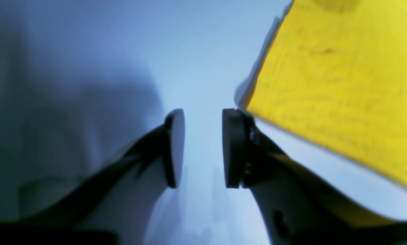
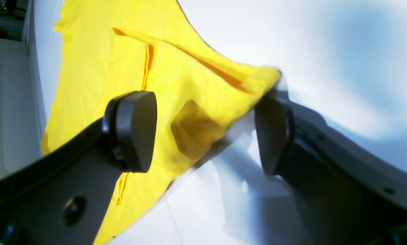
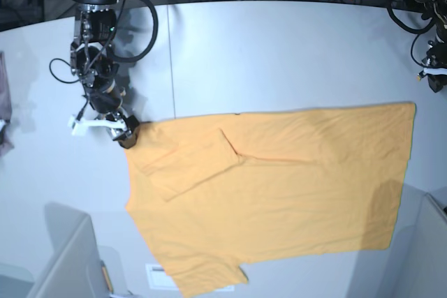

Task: Fold the T-shirt properly
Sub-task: 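Regrasp the shoulder edges with both grippers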

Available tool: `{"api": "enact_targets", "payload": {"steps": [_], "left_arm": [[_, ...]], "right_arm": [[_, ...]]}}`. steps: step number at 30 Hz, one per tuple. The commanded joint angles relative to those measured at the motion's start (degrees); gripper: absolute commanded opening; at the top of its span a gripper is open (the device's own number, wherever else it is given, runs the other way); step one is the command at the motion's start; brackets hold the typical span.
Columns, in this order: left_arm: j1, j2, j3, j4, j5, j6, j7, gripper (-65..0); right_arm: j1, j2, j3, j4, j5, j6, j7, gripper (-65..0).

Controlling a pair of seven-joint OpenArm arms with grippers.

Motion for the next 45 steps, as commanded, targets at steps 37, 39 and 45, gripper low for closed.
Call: {"api": "enact_targets", "payload": {"steps": [37,39,45], "left_arm": [[-21.2,0.6,0.3,-25.0,-0.2,0.0,3.5,0.0],[-21.2,0.6,0.3,-25.6,-0.3,0.0,3.5,0.0],[-21.2,1.8,0.3,-25.6,-0.4,0.0,3.5,-18.3]], "right_arm": [[-0.8,0.2,-0.3,-0.1,-0.6,-1.3,-1.4,-22.7],[-0.7,0.2,-0.3,-0.1,-0.6,-1.3,-1.4,-22.7],[-0.7,0.2,-0.3,-0.1,-0.6,-1.3,-1.4,-22.7]]}}
